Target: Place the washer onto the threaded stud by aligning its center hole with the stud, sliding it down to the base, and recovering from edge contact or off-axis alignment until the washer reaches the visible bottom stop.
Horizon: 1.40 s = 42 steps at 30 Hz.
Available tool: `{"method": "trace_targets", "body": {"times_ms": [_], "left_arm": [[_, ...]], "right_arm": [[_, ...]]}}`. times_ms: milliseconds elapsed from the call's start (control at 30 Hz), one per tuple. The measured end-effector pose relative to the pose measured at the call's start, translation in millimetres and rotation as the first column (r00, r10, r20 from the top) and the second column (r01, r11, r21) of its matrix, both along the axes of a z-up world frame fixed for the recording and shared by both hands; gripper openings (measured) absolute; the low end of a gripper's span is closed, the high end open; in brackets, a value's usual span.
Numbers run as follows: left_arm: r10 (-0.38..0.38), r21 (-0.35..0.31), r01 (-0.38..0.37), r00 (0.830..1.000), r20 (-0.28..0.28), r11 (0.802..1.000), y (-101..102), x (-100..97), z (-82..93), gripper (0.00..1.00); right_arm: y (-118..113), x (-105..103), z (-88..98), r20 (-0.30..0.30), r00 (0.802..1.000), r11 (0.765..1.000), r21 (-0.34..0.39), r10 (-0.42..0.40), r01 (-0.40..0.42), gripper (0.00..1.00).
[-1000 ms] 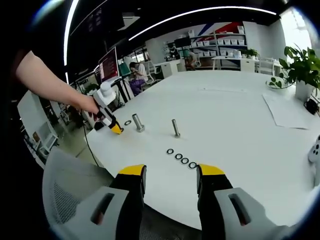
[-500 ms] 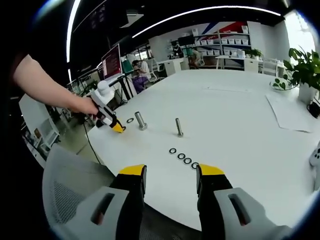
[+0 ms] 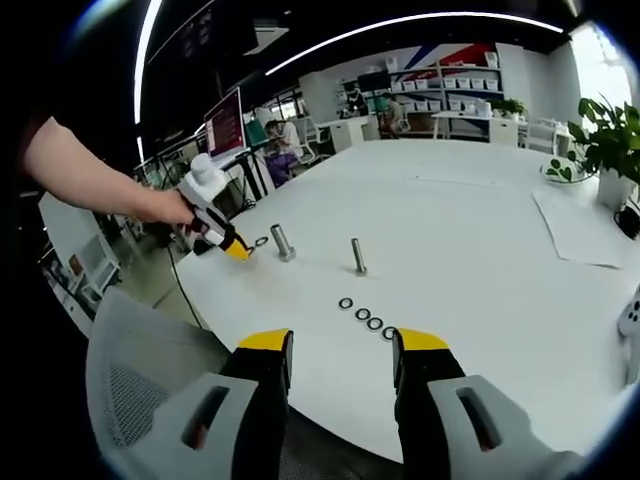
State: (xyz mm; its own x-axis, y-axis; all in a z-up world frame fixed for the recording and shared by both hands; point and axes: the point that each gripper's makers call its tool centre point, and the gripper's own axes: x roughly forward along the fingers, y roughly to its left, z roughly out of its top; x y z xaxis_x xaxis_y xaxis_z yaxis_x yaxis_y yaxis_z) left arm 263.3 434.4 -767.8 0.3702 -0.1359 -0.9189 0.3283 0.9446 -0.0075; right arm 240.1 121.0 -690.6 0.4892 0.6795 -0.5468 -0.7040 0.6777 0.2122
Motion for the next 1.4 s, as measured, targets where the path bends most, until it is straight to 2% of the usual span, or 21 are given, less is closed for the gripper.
{"method": "trace_targets", "body": {"times_ms": [433, 800, 1167, 1400], "left_arm": [[-0.044, -0.024, 0.045, 0.997, 0.055, 0.999, -14, 17.9, 32.5, 0.19], [-0.122, -0.031, 0.126, 0.988, 0.092, 0.992, -39, 35.0, 54.5, 0.19], [-0.18, -0.027, 0.183, 0.98, 0.081, 0.983, -57, 47.2, 50.1, 0.19], [-0.22, -0.008, 0.221, 0.974, 0.049, 0.975, -61, 50.7, 44.2, 0.19]], "right_arm": [[2, -2, 1.2, 0.006, 1.0, 1.0, 0.002, 0.011, -0.011, 0.42], [1, -4, 1.4, 0.006, 1.0, 1.0, 0.008, 0.01, -0.01, 0.42], [0, -4, 1.6, 0.008, 1.0, 1.0, 0.009, 0.005, -0.005, 0.42], [-1, -3, 2.1, 0.01, 1.0, 1.0, 0.011, -0.006, 0.006, 0.42]]}}
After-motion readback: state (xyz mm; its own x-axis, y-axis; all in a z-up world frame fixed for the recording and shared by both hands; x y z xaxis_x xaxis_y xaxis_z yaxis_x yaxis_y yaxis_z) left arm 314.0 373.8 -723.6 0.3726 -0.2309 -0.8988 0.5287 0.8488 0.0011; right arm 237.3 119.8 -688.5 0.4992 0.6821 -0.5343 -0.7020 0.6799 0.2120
